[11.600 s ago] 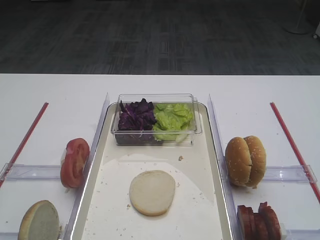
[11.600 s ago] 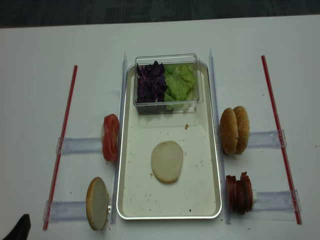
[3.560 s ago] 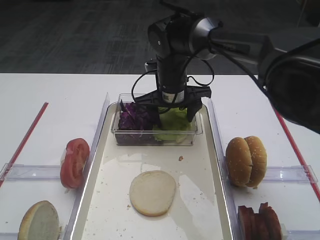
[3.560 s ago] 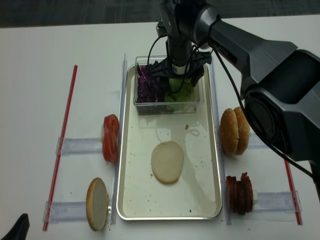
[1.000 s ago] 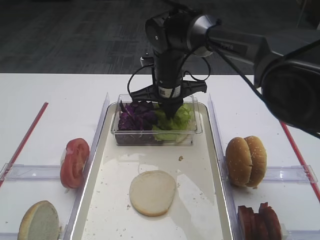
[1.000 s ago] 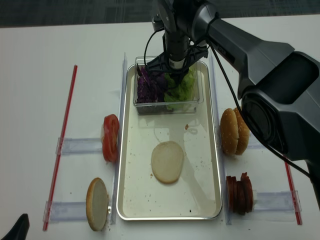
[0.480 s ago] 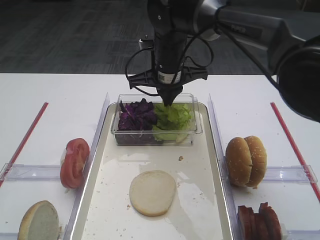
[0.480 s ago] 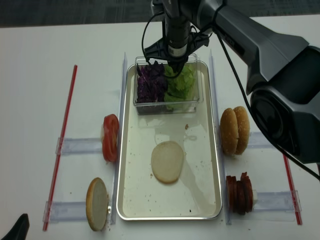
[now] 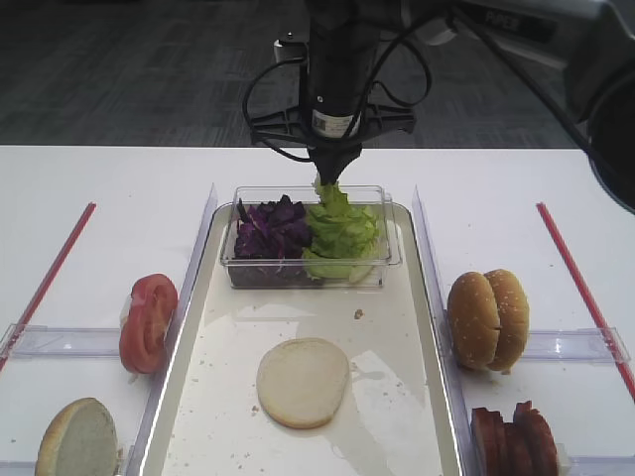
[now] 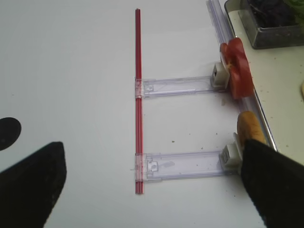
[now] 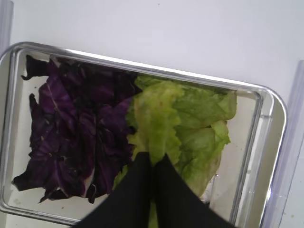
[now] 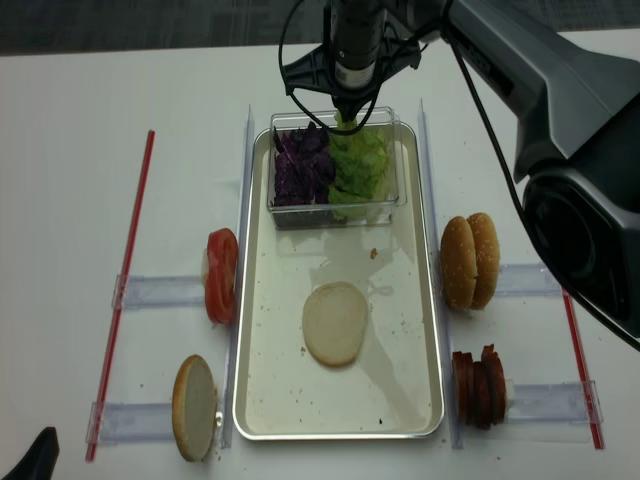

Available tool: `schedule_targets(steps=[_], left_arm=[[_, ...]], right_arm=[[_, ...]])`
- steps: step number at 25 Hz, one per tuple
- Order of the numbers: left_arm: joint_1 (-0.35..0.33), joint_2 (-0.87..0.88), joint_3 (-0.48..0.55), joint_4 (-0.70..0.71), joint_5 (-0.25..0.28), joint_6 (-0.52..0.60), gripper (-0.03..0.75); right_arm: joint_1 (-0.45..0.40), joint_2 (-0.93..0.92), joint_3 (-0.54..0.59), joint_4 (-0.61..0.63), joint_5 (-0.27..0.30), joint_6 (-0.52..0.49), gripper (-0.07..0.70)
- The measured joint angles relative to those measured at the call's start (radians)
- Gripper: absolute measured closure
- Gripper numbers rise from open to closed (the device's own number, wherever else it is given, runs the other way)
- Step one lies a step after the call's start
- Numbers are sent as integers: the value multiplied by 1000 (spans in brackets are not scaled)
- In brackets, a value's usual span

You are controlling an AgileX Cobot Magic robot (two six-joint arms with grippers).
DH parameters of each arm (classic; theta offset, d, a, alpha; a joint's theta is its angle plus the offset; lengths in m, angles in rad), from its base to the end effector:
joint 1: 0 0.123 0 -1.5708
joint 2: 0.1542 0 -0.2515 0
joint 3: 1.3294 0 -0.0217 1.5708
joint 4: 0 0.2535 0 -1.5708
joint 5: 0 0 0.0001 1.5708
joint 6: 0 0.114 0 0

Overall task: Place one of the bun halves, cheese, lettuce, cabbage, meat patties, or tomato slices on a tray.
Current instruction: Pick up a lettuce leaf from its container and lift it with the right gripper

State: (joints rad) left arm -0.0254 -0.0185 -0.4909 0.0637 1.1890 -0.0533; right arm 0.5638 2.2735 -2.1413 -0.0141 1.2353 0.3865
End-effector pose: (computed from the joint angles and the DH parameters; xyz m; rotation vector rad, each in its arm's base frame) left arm 0.0429 0.0056 0.2538 -0.0385 2.1612 0.0322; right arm 0.4039 0.2536 0.1887 -0.2581 2.8602 0.1743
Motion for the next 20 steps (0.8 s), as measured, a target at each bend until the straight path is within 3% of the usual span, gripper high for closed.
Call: schedule_targets(steps=[13, 20], left_arm=[[0, 0, 0, 2, 0, 0, 26], [0, 0, 0, 2, 0, 0, 26]], right_arm=[[45, -20, 5, 14, 0, 51, 579], [83, -118, 198, 5, 0, 114, 578]])
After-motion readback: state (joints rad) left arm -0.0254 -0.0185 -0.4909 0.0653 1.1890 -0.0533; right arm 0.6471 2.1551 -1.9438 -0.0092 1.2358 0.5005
